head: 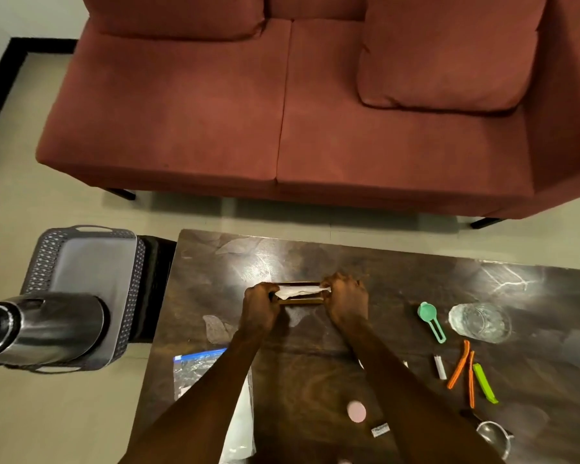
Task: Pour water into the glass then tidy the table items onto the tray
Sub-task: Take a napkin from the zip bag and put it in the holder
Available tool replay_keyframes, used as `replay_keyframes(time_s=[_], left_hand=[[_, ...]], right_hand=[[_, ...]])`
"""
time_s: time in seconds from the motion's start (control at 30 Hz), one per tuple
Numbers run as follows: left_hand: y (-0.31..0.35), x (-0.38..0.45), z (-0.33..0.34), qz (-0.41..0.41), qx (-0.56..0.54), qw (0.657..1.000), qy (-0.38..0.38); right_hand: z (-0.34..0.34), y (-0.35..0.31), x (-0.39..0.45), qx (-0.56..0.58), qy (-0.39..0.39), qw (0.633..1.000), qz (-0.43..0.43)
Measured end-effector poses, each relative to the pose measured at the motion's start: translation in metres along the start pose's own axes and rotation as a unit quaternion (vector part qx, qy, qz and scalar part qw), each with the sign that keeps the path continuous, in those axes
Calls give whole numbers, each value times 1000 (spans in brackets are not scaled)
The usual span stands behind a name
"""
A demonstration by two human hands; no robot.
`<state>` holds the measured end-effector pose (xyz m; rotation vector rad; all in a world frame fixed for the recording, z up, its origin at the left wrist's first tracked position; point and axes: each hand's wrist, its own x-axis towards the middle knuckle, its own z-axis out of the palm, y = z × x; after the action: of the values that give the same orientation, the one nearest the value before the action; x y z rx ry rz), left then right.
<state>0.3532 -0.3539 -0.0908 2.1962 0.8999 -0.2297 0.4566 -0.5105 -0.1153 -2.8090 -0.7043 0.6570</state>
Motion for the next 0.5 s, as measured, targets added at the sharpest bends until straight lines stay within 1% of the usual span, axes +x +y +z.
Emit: replay_keyframes(time_s=[0.27, 0.4, 0.5], left_hand=[[-1, 1, 8, -21, -53, 997, 47], [3, -8, 4, -4, -55, 996, 72], [8, -15, 1, -10, -78, 993, 85]], right_hand=[[11, 3, 3, 29, -19, 999, 20], [5, 2, -3, 46, -27, 998, 41], [-1, 3, -8, 58, -17, 997, 57]])
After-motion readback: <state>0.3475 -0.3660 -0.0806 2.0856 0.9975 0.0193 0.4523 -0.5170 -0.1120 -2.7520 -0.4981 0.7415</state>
